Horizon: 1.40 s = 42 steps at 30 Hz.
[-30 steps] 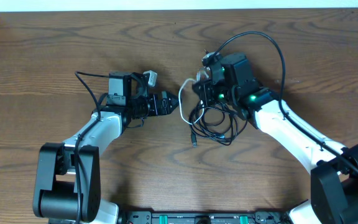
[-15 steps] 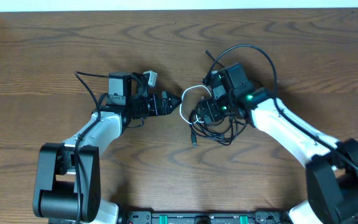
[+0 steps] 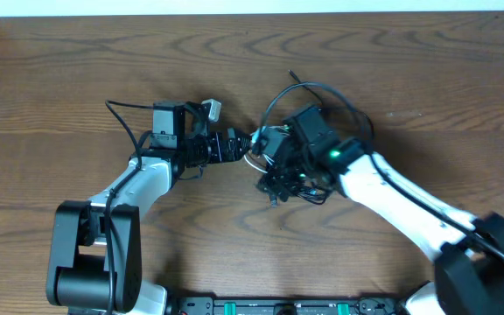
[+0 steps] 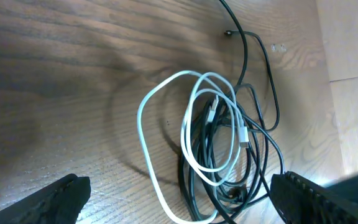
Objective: Untangle cables
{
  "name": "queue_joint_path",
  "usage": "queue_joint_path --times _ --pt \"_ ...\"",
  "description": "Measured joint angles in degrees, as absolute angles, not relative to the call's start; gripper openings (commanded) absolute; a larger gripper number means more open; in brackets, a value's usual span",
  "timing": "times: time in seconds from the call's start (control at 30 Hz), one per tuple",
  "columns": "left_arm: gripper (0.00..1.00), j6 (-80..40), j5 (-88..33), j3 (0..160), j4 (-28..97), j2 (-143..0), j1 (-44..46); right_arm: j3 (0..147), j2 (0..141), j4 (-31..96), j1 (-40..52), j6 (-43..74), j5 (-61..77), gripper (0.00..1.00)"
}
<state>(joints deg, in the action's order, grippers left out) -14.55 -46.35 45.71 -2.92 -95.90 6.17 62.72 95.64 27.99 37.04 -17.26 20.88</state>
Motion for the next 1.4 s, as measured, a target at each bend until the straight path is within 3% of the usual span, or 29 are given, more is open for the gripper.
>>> queue_joint_path --times 0.27,0.33,0.4,0.47,0.5,0.57,0.8,1.0,1.17,1.4 --pt "0.99 -14.5 -46.3 45.7 -2.9 -95.9 6.2 62.6 104.2 20.9 37.9 -19.3 16.0 0.69" --pt "0.99 -14.5 -46.0 45.7 -2.8 -95.9 6.2 62.6 105.5 19.1 37.9 -19.5 15.6 0.62" --pt "0.99 -14.4 -45.5 45.7 -2.6 -96.0 6.1 62.6 106.1 18.4 37.8 -19.6 15.5 0.5" --pt "0.99 -14.1 -45.1 45.7 -2.5 -96.0 6.1 62.6 106.3 18.3 37.8 -19.7 15.2 0.27" --pt "0.99 -14.0 -45.0 45.7 -2.5 -96.0 6.1 62.6 106.3 18.2 37.8 -19.9 15.1 0.09" --pt "0.99 -13.9 -45.0 45.7 -2.5 -96.0 6.1 62.6 106.4 18.1 37.8 -19.9 15.0 0.01" --pt "0.99 -13.7 -45.1 45.7 -2.7 -96.0 6.1 62.6 105.4 19.2 37.6 -20.0 16.4 0.01" --pt "0.99 -13.7 -45.5 45.7 -2.8 -96.0 6.1 62.4 93.1 25.1 35.7 -20.0 19.9 0.01" --pt "0.99 -13.7 -45.8 45.7 -2.9 -96.0 6.1 62.5 79.1 29.8 31.1 -20.0 21.3 0.01" --pt "0.99 -13.7 -46.0 45.7 -2.8 -96.0 6.1 62.5 74.5 30.2 23.0 -19.2 26.9 0.01"
